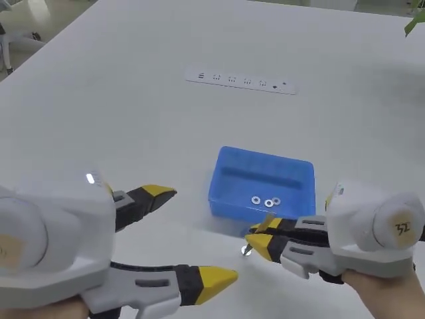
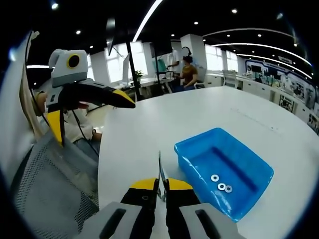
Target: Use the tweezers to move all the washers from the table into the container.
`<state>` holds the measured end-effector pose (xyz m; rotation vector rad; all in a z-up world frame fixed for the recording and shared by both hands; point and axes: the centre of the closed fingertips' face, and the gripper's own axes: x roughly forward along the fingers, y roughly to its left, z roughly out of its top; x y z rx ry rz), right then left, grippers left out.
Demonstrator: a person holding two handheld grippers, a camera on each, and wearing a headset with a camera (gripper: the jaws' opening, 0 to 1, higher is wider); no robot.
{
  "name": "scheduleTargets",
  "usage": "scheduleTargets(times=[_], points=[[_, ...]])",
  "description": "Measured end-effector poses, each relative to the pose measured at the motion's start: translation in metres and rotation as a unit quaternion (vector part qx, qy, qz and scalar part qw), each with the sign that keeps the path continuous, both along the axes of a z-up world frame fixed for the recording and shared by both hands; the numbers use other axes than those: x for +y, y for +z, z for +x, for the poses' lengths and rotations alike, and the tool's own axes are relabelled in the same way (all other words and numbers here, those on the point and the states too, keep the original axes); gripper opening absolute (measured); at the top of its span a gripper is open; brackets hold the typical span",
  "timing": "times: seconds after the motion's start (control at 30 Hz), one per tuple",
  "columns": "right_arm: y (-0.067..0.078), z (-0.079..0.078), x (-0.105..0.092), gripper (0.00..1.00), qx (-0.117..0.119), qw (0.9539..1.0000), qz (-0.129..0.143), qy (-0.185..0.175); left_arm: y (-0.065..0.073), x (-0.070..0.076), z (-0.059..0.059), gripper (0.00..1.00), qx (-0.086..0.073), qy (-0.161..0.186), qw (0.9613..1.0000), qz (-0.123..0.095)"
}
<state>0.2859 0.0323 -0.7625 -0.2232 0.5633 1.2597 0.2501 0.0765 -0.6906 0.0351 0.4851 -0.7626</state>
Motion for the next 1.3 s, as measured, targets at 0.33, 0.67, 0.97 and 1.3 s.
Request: scheduleTargets(times=[0.33, 0.67, 0.97, 1.3], points=[[0.034, 0.008, 0.002, 0.02, -0.024, 0.9994, 0.022, -0.006, 0.001, 0.000, 0.000, 0.78, -0.002, 0.000, 1.0000, 0.002], [0.065, 0.043, 0.009, 0.02, -0.061, 0.9971, 0.043, -0.017, 0.001, 0.001, -0.001, 0.78, -0.004, 0.001, 1.0000, 0.003], [0.055, 0.076, 0.009, 0.02, -0.029, 0.9961, 0.058, -0.060, 0.000, 0.004, -0.001, 0.78, -0.003, 0.006, 1.0000, 0.003], [0.030, 0.096, 0.009, 0.02, -0.002, 0.9956, 0.043, -0.083, 0.000, 0.007, -0.001, 0.77, -0.003, 0.012, 0.9999, 0.005]])
